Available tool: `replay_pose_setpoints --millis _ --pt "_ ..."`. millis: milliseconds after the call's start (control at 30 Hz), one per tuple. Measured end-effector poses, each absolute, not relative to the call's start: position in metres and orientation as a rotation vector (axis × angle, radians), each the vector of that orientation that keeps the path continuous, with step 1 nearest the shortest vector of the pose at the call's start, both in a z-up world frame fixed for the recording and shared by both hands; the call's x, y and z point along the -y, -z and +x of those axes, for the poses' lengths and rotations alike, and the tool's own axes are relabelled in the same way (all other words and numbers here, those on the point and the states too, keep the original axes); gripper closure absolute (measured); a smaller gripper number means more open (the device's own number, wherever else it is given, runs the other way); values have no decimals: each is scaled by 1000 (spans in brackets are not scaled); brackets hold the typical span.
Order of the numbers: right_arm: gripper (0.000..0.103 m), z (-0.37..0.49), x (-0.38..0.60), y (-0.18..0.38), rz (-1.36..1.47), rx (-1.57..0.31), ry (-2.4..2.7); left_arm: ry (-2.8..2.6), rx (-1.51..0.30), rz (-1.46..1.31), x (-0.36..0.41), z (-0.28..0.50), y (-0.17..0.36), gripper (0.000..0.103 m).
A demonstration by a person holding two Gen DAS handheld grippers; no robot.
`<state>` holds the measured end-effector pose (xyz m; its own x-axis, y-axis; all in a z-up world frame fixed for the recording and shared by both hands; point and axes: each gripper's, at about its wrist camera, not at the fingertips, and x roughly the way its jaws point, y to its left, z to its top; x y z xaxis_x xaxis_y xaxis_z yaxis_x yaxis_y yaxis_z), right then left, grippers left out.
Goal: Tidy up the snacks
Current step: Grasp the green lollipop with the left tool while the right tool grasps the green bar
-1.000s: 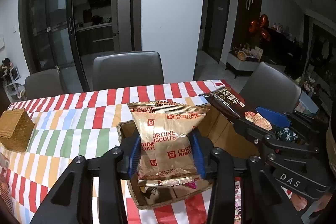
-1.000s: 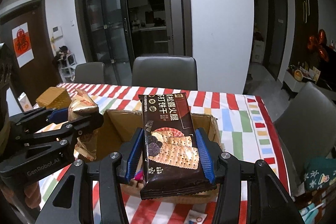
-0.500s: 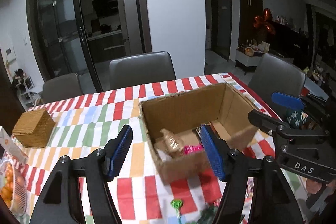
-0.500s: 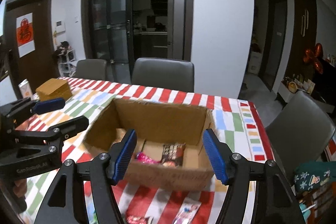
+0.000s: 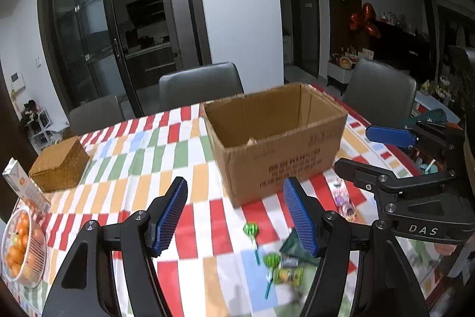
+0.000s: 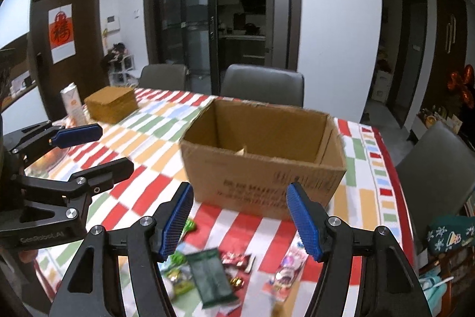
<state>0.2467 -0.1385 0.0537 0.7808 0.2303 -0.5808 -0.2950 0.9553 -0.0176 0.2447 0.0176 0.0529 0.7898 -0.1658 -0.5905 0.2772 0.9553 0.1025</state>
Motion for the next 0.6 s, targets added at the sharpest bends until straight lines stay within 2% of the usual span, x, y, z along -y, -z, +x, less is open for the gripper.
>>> replay_pose_setpoints --millis 600 --pt "37 225 119 33 -184 -861 -363 302 -807 244 -23 215 28 37"
